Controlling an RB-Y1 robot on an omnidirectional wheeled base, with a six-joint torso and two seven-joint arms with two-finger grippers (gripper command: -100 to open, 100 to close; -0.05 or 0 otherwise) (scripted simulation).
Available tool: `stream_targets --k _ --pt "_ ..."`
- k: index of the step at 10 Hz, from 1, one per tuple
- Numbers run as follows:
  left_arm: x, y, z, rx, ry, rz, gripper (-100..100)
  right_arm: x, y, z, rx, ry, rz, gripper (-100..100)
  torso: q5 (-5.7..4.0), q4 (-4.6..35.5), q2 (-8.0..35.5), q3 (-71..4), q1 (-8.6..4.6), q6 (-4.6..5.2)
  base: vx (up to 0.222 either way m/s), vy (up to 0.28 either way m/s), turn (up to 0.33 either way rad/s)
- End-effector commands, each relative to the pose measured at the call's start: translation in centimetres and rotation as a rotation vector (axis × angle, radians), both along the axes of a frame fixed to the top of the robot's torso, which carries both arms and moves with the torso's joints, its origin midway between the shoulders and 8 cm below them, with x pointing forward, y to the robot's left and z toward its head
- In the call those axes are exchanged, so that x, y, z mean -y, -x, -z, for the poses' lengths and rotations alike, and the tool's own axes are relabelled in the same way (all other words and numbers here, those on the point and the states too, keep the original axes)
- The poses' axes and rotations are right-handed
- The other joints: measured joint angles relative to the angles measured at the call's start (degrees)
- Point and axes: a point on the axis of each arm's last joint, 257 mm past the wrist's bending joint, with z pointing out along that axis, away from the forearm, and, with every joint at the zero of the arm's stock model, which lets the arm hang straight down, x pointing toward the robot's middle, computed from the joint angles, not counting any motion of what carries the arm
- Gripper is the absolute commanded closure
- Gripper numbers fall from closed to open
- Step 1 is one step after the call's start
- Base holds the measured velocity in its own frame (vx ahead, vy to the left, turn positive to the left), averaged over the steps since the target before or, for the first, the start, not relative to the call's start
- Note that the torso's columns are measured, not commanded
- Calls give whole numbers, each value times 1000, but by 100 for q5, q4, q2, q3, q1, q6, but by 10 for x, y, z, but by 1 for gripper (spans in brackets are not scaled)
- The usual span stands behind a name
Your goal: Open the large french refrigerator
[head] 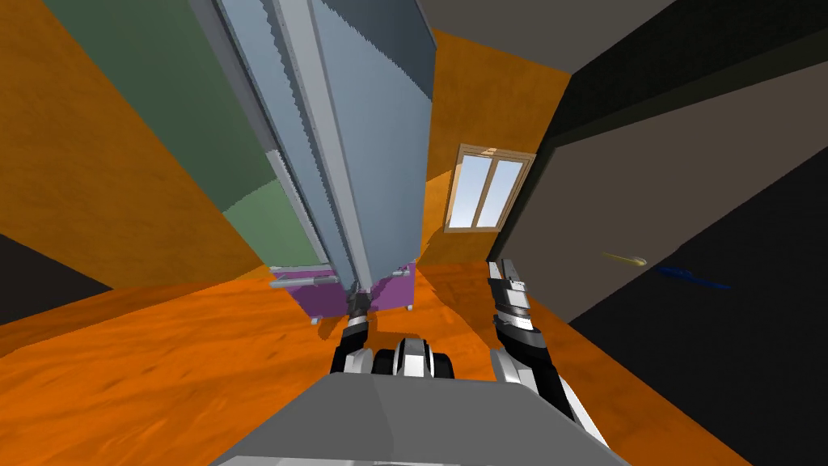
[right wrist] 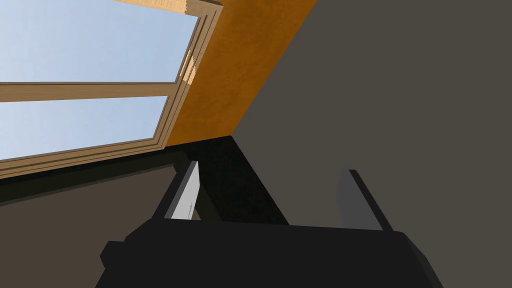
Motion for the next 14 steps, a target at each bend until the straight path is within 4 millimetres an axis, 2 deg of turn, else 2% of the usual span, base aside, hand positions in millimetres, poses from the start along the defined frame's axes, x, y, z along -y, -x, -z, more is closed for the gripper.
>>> stream_targets --k 1,3,4,5,7,8,9,14 --pt "-12 7 -12 27 -3 -38 100 0 0 0 0 0 0 0 -4 2 2 -1 -12 -7 -23 -284 155" --pt "-29 17 -15 34 -6 -81 100 0 0 0 0 0 0 0 -11 6 41 20 -26 -33 -40 -313 154" --pt "-26 15 -7 11 -3 -69 100 0 0 0 0 0 0 0 -12 12 53 28 -18 -44 -12 -160 62" --pt "-37 23 -3 2 -1 -97 100 0 0 0 0 0 0 0 -1 15 39 20 50 -35 13 -143 74" --pt "-54 35 -6 11 0 -144 100 0 0 0 0 0 0 0 4 -7 21 10 26 -75 94 -279 197" --pt "-54 35 -6 11 0 -144 100 0 0 0 0 0 0 0 -1 -7 14 8 7 -57 59 -242 109" --pt "-63 41 -7 15 -1 -168 100 0 0 0 0 0 0 0 0 -2 16 9 10 -20 29 -220 88" --pt "-97 68 -13 32 -4 -262 100 0 0 0 0 0 0 0 -16 6 4 -3 -9 -11 49 -257 123"
